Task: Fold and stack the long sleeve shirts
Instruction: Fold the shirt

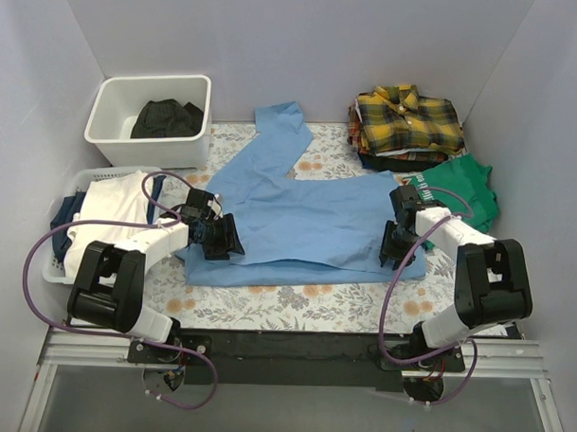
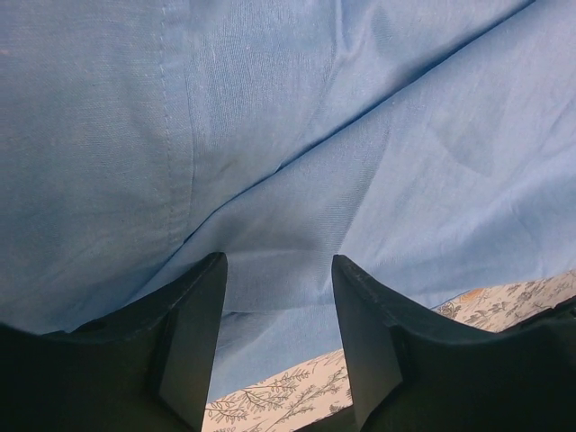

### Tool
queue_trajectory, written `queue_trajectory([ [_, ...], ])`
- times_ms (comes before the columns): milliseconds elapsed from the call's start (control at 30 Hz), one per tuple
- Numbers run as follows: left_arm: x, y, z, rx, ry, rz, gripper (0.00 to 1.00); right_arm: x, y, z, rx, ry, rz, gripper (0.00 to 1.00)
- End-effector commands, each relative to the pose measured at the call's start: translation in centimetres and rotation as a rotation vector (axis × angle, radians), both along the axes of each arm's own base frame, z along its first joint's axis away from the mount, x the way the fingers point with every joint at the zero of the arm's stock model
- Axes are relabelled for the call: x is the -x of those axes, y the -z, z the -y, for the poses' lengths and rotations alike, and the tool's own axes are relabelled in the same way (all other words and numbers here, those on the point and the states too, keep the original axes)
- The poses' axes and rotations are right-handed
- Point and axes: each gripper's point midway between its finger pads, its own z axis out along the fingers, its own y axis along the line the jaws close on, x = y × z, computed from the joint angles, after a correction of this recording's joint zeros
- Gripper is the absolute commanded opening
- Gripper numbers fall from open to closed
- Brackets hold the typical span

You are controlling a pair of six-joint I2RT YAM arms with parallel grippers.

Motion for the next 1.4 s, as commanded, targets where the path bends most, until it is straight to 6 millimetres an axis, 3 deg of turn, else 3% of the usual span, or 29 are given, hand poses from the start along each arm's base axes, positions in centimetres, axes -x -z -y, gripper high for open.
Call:
queue_trajectory([
  [0,0.4,1.3,-1.0,-0.053,-0.022,-0.040,0.50,-0.6,0.7,-1.1,-0.061,-0.022,0.001,0.43],
  [100,0.5,1.3,-0.9,-0.054,-0.020,-0.043,0.50,-0.4,1.0,-1.3,-0.070,-0.023,-0.012,0.36],
  [367,0.4,1.9,-1.5,-0.096,-0.028,-0.070,0.48,0.2,-0.1,0.4,0.017,0.035,-0.011,0.02],
  [633,1.8,3.6,-2.5,-0.149,-0.055,-0.144,0.39,0.5,-1.6,1.8,0.060,0.078,0.010,0.01],
  [833,1.5,3.5,-2.8,-0.166,-0.067,-0.150,0.34,0.3,-2.9,2.9,0.100,0.096,0.028,0.01],
  [967,0.7,2.6,-2.4,-0.152,-0.065,-0.116,0.37,1.3,-3.0,2.9,0.082,0.086,0.003,0.01],
  [1000,0.4,2.2,-2.4,-0.149,-0.064,-0.101,0.41,1.7,-3.2,3.0,0.086,0.086,-0.004,0.05],
  [1033,-0.5,1.1,-2.2,-0.141,-0.065,-0.065,0.43,1.8,-3.4,3.2,0.096,0.092,-0.001,0.22],
  [1100,-1.6,-0.4,-1.9,-0.130,-0.063,-0.019,0.47,1.6,-4.4,3.3,0.094,0.095,0.042,0.41],
  [1133,-2.4,-1.5,-1.8,-0.128,-0.066,0.009,0.51,1.1,-5.1,3.5,0.103,0.106,0.075,0.45],
  [1200,-3.4,-3.2,-1.7,-0.123,-0.069,0.055,0.52,0.1,-6.7,3.7,0.109,0.113,0.144,0.51],
  [1267,-4.4,-4.9,-1.5,-0.112,-0.067,0.094,0.55,-1.5,-8.6,3.7,0.108,0.109,0.211,0.51],
  [1367,-5.3,-6.2,-0.8,-0.086,-0.050,0.117,0.56,-4.0,-9.8,2.9,0.081,0.070,0.254,0.52],
])
